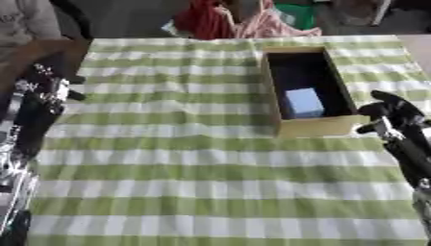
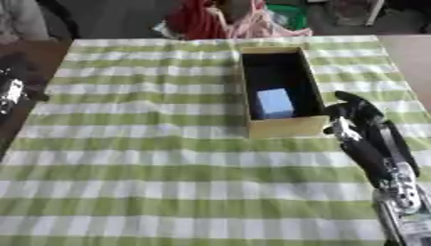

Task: Pick up objects on the table and place them in the box.

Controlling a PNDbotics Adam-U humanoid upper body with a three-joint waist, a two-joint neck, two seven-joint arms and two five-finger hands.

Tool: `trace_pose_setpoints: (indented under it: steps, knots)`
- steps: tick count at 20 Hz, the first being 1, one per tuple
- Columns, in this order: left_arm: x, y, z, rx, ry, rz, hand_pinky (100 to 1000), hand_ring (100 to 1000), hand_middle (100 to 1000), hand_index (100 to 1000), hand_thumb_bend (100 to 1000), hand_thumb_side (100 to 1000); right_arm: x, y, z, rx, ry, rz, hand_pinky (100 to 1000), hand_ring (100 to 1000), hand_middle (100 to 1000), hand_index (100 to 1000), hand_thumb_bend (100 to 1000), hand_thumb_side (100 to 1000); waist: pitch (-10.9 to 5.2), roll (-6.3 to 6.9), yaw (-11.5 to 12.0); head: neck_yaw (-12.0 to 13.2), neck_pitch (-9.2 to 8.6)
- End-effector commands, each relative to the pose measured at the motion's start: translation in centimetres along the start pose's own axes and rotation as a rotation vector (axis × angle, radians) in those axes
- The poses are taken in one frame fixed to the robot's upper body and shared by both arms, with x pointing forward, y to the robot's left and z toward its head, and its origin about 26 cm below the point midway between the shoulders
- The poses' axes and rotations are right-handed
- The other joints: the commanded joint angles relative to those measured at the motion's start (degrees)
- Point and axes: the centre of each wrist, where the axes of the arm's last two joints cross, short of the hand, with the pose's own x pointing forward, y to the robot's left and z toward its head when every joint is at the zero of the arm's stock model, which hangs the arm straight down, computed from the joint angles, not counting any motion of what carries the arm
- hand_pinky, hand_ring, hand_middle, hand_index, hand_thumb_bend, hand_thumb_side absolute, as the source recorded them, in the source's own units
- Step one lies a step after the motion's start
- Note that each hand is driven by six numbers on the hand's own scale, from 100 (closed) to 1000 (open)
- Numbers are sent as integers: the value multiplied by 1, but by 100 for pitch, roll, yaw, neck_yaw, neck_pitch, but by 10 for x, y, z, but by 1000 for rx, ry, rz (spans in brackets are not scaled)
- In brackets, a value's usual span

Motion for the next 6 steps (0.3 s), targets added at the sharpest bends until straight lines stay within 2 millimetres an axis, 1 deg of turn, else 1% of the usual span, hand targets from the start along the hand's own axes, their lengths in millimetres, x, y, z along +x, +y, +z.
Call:
trace_pose_setpoints:
  steps: [1,6]
  knots:
    - [0,1,1,14,6,5,580,694,703,862,100,609,8,-6,-3,-9,-27,17,580,775,638,861,100,473,-54,-12,8,21,106]
    - [-5,-2,4,19,29,23,579,690,697,857,100,621,8,-6,-2,-11,-26,17,580,775,637,861,100,474,-51,-25,25,6,112]
